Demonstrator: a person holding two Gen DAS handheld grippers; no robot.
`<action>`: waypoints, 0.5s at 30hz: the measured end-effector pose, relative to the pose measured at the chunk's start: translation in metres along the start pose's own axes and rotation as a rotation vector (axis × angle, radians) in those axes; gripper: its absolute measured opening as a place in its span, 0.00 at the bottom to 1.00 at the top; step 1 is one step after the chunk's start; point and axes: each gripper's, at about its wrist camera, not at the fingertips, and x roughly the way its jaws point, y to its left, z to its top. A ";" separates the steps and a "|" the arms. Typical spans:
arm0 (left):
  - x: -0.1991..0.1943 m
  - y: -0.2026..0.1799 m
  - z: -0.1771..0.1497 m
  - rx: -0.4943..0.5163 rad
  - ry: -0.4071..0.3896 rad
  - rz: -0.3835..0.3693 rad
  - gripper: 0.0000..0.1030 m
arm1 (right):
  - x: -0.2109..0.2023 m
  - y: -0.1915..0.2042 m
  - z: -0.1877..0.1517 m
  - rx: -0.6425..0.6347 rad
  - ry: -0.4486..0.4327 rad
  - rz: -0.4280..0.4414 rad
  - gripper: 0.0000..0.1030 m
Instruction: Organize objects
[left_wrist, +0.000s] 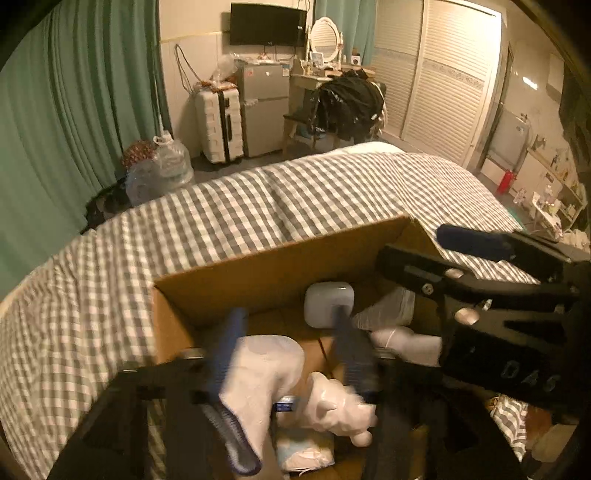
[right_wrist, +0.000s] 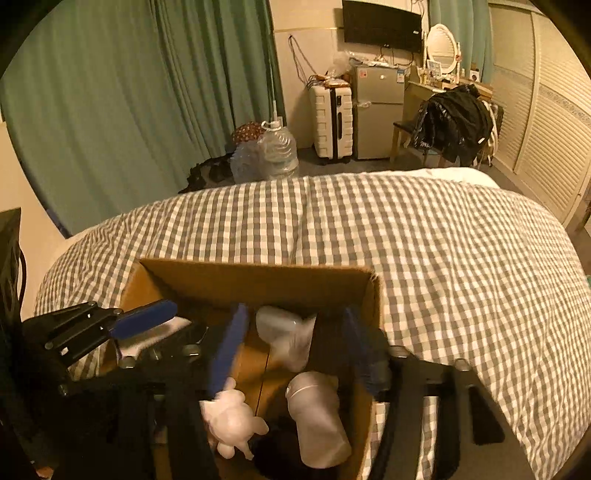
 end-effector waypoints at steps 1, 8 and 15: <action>-0.007 0.001 0.001 -0.003 -0.022 0.024 0.60 | -0.003 0.000 0.002 0.004 -0.008 -0.002 0.64; -0.052 0.012 0.016 -0.059 -0.087 0.055 0.76 | -0.045 0.008 0.017 0.004 -0.080 -0.026 0.78; -0.109 0.013 0.025 -0.053 -0.164 0.113 0.89 | -0.100 0.025 0.031 -0.009 -0.159 -0.060 0.82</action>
